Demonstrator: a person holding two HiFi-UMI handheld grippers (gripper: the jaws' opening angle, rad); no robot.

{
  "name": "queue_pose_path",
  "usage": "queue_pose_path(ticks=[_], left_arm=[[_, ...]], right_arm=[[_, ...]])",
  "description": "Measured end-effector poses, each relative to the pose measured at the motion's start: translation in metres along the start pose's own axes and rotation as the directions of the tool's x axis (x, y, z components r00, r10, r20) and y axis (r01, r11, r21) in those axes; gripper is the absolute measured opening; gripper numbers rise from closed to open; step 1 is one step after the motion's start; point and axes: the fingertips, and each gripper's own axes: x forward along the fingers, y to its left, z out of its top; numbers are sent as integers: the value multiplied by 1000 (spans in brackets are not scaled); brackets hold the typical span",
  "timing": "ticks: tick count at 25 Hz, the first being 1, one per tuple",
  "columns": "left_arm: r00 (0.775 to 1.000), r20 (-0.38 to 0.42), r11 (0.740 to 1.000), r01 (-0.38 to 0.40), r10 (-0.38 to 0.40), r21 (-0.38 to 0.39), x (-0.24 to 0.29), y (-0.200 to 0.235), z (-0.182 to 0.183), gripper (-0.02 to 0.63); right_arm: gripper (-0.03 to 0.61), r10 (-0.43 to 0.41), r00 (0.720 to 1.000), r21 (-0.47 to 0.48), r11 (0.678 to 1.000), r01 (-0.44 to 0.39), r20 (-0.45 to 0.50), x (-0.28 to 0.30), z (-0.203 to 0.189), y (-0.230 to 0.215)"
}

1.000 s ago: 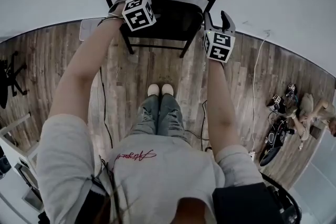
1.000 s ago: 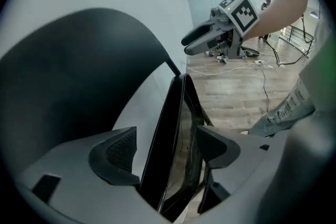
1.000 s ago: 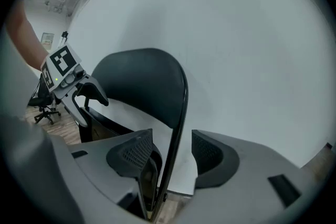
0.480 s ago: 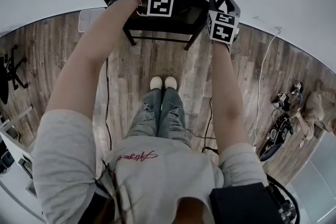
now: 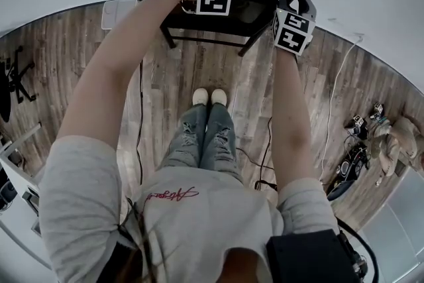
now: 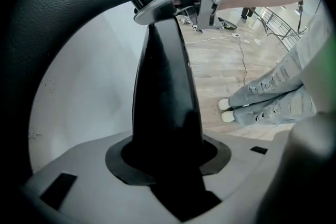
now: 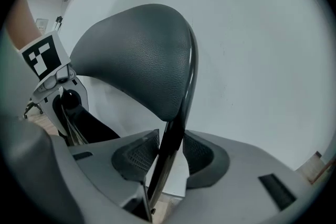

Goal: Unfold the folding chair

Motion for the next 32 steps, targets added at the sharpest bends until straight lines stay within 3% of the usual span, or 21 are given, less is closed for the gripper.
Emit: queue_pose_path(ticks=[7,13,19,21,24,32], left_arm=[[998,1,998,-61,61,5,-7,-14,4,193],[984,5,984,-178,177,11,-13,-46,9,193],[962,1,962,-273,274,24,-16,-75,13,193],[953,1,953,-302,302,27,-17,-82,12,193],[940,3,939,-341,341,33,-17,-96,12,193],[881,-5,880,-471,472,57,-19,-141,12,193]], right_arm=[[137,0,1000,17,1000,-1,15,-2,-1,-2],[146,24,1000,-56,998,-23,18,-16,-13,3],[132,-108,990,25,994,107,90,-89,-26,-10],[49,-64,988,51,997,57,144,-118,-22,11],[34,23,983,46,998,-32,181,-156,-25,51],[28,115,967,67,989,-133,228,-219,-37,112]])
